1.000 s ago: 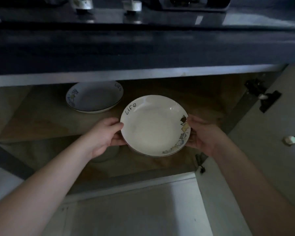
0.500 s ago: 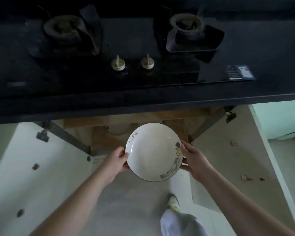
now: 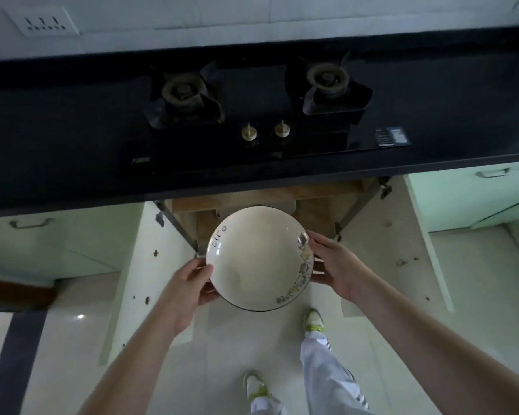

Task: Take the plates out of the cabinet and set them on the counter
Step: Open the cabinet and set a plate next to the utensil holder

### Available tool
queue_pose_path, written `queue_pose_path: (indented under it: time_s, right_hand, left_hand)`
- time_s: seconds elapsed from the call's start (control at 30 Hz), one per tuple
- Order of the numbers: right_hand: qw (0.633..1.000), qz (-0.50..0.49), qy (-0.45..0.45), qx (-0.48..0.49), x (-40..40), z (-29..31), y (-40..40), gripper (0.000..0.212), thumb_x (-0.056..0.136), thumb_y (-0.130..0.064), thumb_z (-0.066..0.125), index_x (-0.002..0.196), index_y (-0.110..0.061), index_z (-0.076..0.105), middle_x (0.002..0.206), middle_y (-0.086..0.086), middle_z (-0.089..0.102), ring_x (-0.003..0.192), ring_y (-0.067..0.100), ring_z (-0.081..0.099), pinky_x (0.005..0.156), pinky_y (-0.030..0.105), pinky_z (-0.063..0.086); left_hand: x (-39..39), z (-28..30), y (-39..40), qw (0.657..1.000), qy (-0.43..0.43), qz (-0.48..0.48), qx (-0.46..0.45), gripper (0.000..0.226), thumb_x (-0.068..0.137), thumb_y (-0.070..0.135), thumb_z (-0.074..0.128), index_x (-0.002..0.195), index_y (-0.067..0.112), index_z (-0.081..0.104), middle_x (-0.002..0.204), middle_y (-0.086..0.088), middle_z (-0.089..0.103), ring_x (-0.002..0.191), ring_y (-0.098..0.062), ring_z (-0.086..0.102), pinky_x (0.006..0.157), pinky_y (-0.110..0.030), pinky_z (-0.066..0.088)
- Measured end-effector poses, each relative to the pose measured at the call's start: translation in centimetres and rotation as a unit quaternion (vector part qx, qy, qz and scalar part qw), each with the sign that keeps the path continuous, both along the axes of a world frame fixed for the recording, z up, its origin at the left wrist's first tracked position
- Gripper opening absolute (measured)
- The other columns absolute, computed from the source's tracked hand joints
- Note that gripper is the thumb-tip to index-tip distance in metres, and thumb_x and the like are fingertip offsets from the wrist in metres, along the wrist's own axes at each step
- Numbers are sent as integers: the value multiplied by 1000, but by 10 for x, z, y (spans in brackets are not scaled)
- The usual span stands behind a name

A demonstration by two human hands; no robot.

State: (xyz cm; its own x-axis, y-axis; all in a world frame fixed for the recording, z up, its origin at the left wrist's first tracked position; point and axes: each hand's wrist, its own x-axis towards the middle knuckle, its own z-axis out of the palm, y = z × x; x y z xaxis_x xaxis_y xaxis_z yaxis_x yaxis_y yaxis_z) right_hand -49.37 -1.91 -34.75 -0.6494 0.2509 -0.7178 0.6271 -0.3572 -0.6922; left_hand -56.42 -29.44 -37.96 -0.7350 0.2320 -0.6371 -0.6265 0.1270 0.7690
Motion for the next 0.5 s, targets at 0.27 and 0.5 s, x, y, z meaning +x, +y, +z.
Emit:
queue_pose_path:
  time_s: [0.27, 0.5]
  right_hand:
    - [995, 8, 98, -14, 45, 105, -4, 20, 96, -23, 55, 108, -30, 68, 93, 9, 75, 84, 24, 71, 81, 46, 59]
    - [985, -24, 172, -18, 77, 146, 33, 21, 95, -21, 56, 99, -30, 74, 90, 10, 76, 76, 25, 74, 58, 34, 58]
  left_hand:
    - [21, 93, -14, 996, 68, -19, 60, 20, 99, 17, 53, 103, 13, 72, 102, -15, 75, 88, -29, 73, 70, -33, 60]
    - [41, 155, 28, 989, 104, -44, 100, 22, 101, 15, 49, 106, 8, 69, 75, 0, 74, 71, -17, 72, 60, -26, 58]
